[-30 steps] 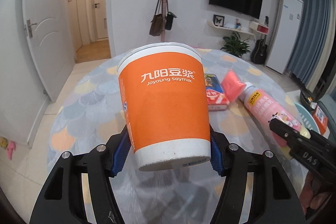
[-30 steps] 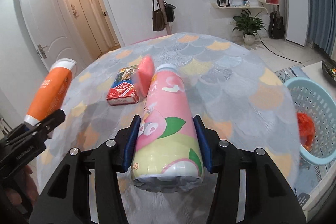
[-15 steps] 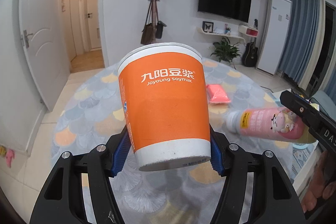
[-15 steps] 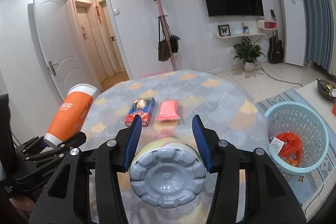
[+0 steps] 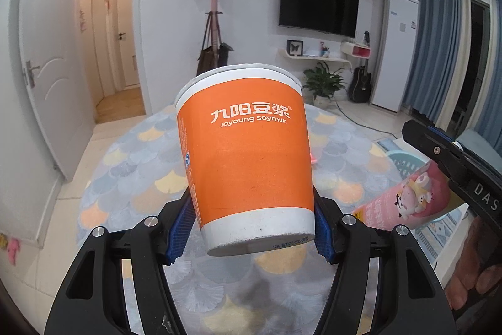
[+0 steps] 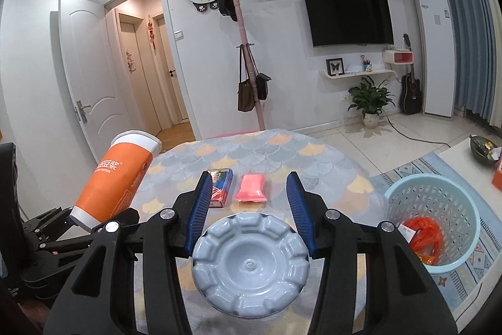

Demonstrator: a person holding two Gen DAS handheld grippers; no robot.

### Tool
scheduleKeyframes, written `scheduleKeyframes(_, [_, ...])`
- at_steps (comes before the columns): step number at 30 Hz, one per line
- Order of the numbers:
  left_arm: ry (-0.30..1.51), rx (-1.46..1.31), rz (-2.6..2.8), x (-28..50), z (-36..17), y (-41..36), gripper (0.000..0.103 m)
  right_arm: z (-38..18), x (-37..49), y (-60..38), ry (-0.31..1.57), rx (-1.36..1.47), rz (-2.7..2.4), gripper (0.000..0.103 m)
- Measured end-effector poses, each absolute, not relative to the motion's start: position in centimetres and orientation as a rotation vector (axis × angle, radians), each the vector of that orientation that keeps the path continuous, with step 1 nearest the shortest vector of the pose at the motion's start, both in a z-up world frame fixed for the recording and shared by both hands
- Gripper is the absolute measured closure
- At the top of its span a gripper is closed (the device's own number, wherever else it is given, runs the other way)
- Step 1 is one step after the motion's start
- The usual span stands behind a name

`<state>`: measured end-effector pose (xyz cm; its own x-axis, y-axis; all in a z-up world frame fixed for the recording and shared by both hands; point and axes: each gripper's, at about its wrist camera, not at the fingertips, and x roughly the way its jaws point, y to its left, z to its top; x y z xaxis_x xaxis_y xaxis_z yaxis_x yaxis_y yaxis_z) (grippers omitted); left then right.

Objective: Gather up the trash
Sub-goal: 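Lift the cup with the left tool while the right tool lifts the pink bottle, then carry cup and pink bottle over the basket and open both tools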

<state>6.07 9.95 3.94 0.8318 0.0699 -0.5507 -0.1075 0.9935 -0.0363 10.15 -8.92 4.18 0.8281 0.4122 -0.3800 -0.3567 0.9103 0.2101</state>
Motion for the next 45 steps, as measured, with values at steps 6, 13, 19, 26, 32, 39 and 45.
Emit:
scheduleKeyframes(6, [0.576,-0.058,0.074,6.0,3.8,9.4,0.041,4.2,10.5,-9.6,0.433,0.140,0.396,0.058])
scheduleKeyframes(13, [0.566,-0.052,0.050,6.4,4.4,8.9,0.041,5.2,11.0,-10.1,0.412,0.146,0.399,0.059])
scheduleKeyframes(19, [0.560,-0.047,0.030,7.0,4.6,8.1,0.041,6.1,11.8,-11.1,0.391,0.157,0.386,0.059])
scheduleKeyframes(26, [0.566,-0.029,-0.004,8.6,4.8,6.1,0.041,6.4,13.5,-13.0,0.380,0.173,0.357,0.059])
scheduleKeyframes(32, [0.576,-0.003,-0.072,11.0,5.4,3.1,0.041,6.8,15.7,-16.5,0.362,0.194,0.297,0.059])
scheduleKeyframes(39, [0.600,0.051,-0.182,15.1,5.2,-2.7,0.041,6.7,18.1,-22.8,0.334,0.200,0.178,0.059])
scheduleKeyframes(45, [0.639,0.111,-0.274,18.4,3.4,-8.7,0.041,4.8,20.4,-29.4,0.351,0.224,0.071,0.059])
